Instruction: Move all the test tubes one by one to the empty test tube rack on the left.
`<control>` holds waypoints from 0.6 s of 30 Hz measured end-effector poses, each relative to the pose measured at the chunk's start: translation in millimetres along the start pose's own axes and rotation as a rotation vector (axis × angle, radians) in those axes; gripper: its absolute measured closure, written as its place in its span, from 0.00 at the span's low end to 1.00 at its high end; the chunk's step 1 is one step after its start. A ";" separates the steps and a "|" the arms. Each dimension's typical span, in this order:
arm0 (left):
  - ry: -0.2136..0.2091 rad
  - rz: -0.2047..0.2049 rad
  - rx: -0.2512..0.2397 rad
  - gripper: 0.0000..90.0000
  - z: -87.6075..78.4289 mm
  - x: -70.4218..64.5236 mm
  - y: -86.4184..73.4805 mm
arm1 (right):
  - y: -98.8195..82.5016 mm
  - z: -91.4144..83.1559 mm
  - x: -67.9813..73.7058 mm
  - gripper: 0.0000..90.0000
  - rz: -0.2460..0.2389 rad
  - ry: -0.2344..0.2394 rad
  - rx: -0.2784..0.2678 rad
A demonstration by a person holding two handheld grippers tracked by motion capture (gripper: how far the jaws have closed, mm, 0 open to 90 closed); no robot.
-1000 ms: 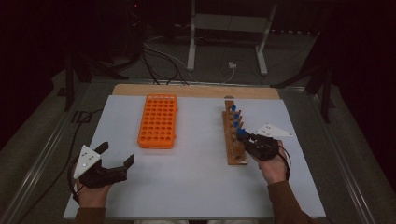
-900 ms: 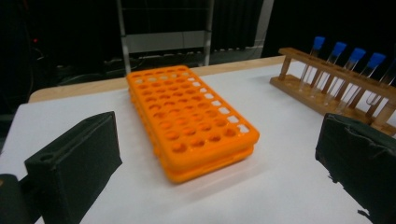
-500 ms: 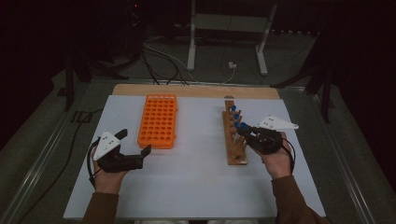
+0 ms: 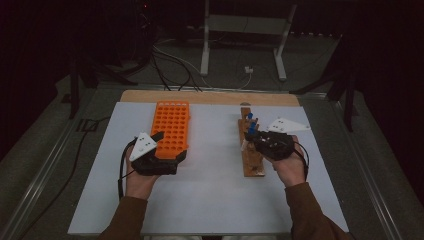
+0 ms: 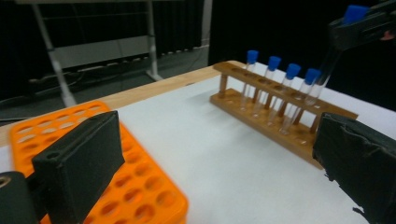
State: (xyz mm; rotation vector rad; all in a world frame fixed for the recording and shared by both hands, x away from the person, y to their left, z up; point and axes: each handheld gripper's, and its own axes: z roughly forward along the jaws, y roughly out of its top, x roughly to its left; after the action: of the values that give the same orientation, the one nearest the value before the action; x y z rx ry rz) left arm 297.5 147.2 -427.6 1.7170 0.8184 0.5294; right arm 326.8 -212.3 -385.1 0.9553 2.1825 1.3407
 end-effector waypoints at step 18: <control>-0.111 -0.001 0.025 0.08 45.8 -20.8 10.3 | 16.4 28.6 23.7 0.85 0.001 0.112 0.005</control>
State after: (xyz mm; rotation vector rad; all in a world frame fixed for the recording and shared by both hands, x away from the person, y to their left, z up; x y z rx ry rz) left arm 318.7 100.6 -429.9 1.7528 0.7494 0.4200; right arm 334.7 -172.5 -383.3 0.9033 2.2687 1.4216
